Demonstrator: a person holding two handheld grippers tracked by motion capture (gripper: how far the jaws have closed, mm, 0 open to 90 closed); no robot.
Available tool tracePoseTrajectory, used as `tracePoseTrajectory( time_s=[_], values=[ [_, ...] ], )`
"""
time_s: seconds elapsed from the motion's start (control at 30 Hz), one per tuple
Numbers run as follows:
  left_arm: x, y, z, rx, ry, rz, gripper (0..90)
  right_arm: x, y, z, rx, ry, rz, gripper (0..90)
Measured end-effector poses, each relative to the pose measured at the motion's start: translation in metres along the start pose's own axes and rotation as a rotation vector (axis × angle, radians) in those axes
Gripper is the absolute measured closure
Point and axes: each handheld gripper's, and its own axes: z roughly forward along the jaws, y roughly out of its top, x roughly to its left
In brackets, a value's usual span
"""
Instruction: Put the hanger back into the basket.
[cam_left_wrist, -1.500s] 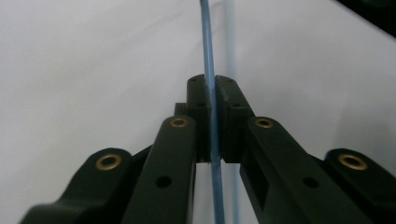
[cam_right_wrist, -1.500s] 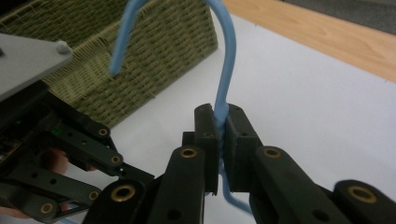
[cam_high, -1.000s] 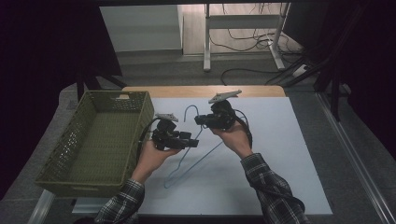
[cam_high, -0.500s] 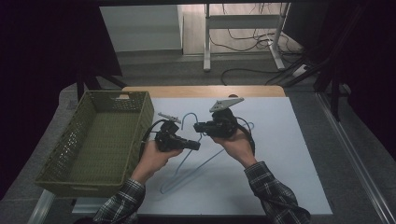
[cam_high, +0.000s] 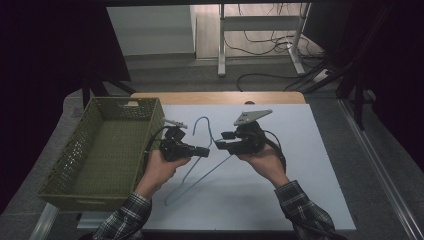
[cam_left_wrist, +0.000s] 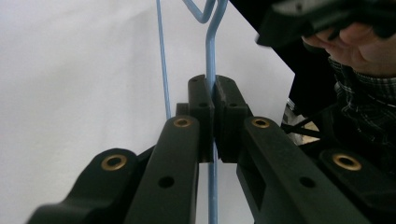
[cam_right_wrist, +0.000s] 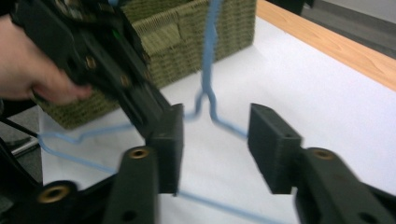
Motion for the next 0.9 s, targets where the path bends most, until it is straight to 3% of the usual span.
tracePoseTrajectory(
  time_s=[0.17, 0.4, 0.9],
  values=[
    [-0.004, 0.003, -0.012, -0.014, 0.011, -0.001, 87.5, 0.0, -0.015, -0.014, 0.005, -0.017, 0.032, 34.1],
    [-0.012, 0.008, -0.041, -0.052, 0.035, 0.01, 87.5, 0.002, -0.038, -0.034, 0.008, -0.051, 0.058, 16.4],
    [-0.023, 0.016, -0.124, -0.099, 0.158, 0.022, 87.6, 0.011, -0.07, -0.056, 0.011, -0.062, 0.091, 6.0]
  ],
)
